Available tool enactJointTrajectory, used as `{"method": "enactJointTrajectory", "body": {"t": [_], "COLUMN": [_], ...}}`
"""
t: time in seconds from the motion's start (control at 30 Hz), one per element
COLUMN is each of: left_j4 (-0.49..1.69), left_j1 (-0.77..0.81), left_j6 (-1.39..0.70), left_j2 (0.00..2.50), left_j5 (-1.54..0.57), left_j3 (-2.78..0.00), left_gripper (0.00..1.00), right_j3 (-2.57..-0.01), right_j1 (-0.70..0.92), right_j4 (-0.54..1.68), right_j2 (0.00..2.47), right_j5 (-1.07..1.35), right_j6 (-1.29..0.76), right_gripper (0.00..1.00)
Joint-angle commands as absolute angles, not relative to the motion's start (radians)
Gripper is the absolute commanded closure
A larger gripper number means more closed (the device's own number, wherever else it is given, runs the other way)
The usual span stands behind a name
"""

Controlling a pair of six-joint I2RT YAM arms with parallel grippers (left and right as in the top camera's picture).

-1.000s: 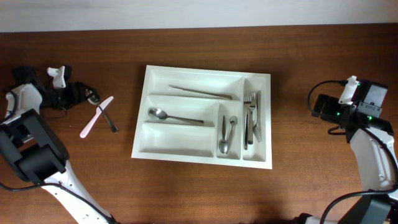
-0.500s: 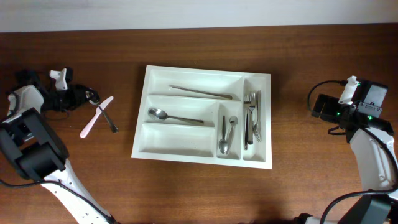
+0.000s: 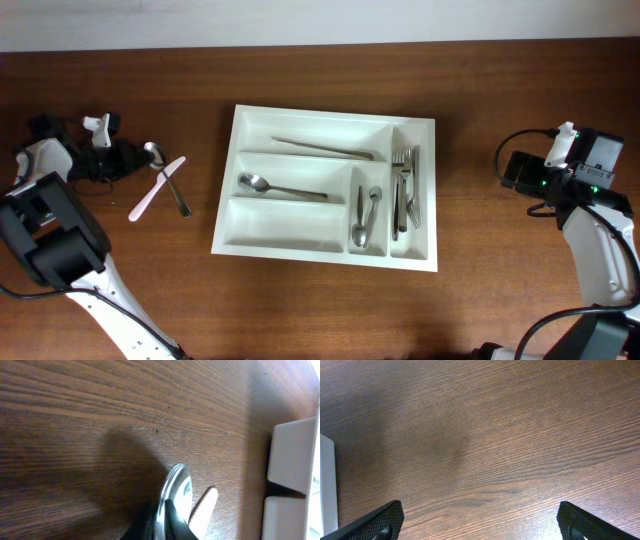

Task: Pack container
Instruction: 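Lower the left gripper onto the second metal spoon and grasp it, then lift the second spoon with the left gripper and carry it over the tray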

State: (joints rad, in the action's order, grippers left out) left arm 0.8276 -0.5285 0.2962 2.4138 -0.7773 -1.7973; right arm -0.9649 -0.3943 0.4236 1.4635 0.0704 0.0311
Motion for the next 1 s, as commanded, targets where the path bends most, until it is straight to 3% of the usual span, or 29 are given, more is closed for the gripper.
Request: {"method": "enactJointTrajectory", "body": {"t": [0.0,0.33,0.67,0.97], "left_j4": [0.83,0.902,1.246,1.407], "left_j1": [-0.538,-0.554,-0.542,-0.456], "left_j6": [0.307,0.308,0.489,0.408], "left_j2": [2.439,2.425,2.245,2.028], "left_j5": [-0.763,-0.797,-0.815,-0.786], "left_j3": [-1.8,-1.828,-2.113,-2.185], "left_gripper": [0.98,0.98,0.98,0.98], "right_j3": [-0.976,-0.976,-0.976,-0.976], "right_j1": [-0.4,-0.4,-0.4,-0.4], "right_j4": [0.424,0.424,0.424,0.424], "right_j2": [1.467,1.467,1.467,1.467], "right_j5": [0.075,0.075,0.075,0.075], "right_j6": [0.037,0.037,0.037,0.037], "right_gripper": [0.01,0.01,0.01,0.01]}}
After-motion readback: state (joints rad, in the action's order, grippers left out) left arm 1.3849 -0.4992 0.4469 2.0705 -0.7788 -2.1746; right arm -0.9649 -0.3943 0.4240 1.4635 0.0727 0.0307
